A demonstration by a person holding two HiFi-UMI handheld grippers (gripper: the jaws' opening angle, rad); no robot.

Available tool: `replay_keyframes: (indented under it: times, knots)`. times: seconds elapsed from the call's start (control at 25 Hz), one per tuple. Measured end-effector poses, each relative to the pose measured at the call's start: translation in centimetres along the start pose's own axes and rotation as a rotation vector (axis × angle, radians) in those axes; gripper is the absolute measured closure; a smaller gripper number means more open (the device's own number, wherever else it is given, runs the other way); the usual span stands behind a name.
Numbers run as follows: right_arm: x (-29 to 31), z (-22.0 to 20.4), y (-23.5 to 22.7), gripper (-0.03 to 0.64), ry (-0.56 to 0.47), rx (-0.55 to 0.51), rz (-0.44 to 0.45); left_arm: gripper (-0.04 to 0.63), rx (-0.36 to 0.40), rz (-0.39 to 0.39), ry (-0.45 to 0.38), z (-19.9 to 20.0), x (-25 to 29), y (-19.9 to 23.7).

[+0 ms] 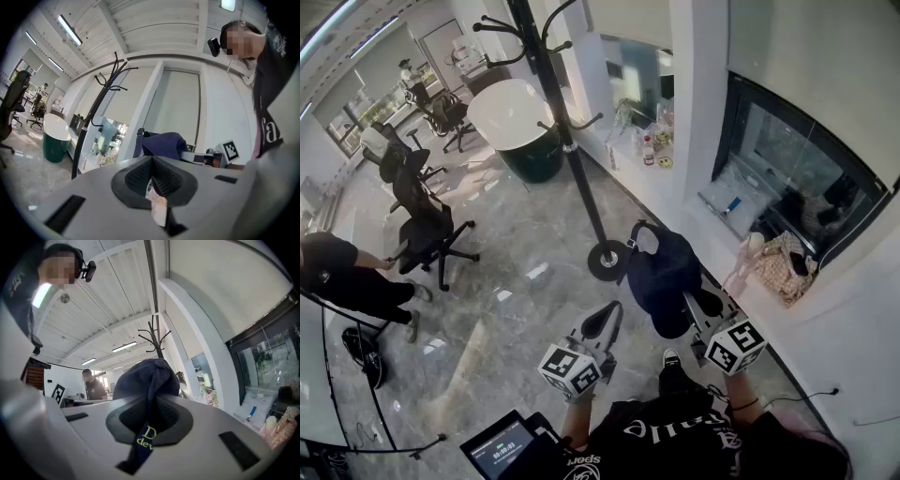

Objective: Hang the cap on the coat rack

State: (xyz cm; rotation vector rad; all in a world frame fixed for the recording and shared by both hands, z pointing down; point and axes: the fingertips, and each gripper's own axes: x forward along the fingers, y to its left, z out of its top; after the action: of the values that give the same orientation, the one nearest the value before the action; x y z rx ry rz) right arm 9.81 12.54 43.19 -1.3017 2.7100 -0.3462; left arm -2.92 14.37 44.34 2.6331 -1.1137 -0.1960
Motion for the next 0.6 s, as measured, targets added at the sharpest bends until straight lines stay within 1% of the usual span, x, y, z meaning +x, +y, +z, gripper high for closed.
replay_keyframes:
  times: [0.12, 0.36, 0.44, 0.6]
  knots:
    - [1.2, 1.0, -1.8, 0.591, 0.003, -0.005, 0.025, 0.591, -0.007, 0.020, -0.012, 0.5, 2.1, 0.6]
    - [4.8, 3.4, -8.9, 0.592, 0.005, -0.019, 0.083, 0.591, -0.009, 0.074, -0.022, 0.7, 9.1, 2.4]
    - [5.9, 3.9, -10.5, 0.592, 0.009, -0.025, 0.103, 0.591, -0.014, 0.100, -0.022, 0.6, 10.4, 2.9]
    - [8.0, 4.4, -13.4, 0.592, 0.009, -0.021, 0.122, 0.591, -0.023, 0.141, 0.009, -0.2, 12.0, 3.8]
